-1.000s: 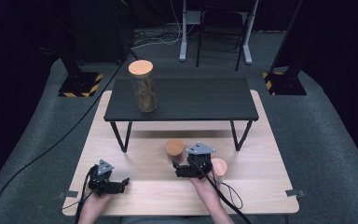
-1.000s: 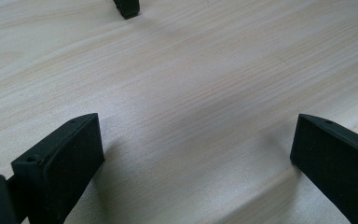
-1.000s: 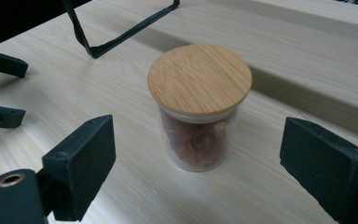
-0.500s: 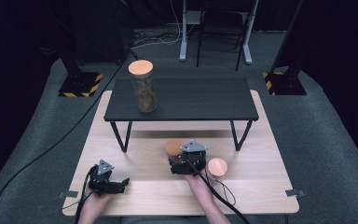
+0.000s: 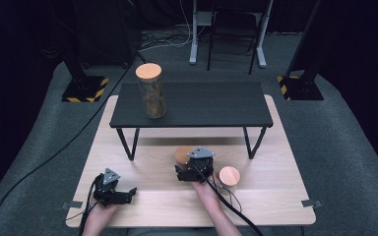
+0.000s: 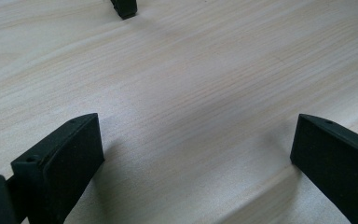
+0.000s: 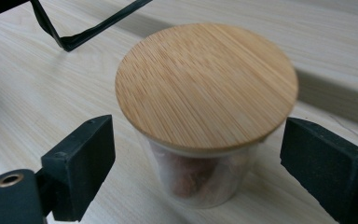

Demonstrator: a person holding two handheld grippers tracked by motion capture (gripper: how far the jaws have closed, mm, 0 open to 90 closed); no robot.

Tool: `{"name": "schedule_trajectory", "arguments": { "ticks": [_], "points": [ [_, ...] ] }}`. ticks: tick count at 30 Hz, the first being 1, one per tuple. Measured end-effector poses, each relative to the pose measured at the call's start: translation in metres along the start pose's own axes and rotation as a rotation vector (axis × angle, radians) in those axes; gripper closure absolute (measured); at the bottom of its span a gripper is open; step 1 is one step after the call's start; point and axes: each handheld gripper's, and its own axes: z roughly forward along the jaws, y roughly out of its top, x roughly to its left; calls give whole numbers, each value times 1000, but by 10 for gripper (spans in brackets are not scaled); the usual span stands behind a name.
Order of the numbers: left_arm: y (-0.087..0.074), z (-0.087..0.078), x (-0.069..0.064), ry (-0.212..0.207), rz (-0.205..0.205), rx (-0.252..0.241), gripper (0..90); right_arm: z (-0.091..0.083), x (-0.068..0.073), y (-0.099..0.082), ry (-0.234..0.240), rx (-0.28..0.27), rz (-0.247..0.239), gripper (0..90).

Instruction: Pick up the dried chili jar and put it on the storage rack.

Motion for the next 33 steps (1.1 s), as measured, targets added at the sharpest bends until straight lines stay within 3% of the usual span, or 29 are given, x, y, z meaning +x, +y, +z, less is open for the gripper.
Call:
{"name": "schedule_trajectory", "arguments": {
  "ticks": [12,19,22,33],
  "points": [
    [0,0,0,0,1,0,20,19,-3,-3,25,-4,29,154],
    [0,0,0,-2,2,0,20,28,-2,-3,12,-1,15,180],
    [0,0,0,-2,2,0,20,28,-2,-3,4,-6,12,222],
    [0,0,0,-2,2,0,20,22,2,-2,11,1,-2,240]
  ]
}}
